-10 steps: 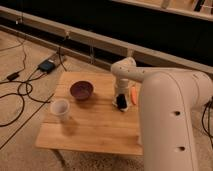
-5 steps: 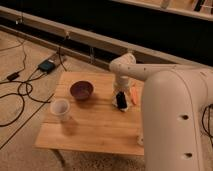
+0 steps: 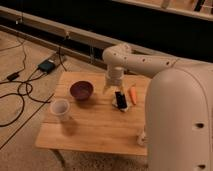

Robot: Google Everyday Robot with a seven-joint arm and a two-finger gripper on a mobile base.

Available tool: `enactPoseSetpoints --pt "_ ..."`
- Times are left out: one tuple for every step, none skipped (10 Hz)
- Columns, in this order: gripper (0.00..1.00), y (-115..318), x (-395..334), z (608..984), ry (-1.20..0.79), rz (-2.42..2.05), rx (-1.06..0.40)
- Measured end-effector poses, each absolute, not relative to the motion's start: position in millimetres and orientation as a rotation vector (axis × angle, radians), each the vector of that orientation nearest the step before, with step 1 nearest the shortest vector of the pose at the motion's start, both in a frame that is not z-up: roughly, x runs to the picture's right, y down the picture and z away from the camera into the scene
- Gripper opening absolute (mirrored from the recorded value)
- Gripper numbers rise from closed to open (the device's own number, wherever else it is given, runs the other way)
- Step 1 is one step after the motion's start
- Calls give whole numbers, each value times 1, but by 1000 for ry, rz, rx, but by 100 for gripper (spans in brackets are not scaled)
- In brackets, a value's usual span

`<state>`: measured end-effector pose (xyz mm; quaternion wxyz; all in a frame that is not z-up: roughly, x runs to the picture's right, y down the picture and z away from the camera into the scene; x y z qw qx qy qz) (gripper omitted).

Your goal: Place the eraser on the white sponge

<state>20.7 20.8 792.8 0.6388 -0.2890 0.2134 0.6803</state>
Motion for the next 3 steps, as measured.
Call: enactPoseSetpoints --pt "66 20 10 782 471 1550 -694" --pt "66 19 6 779 464 1549 -706" --pt "66 19 7 779 465 1550 -704"
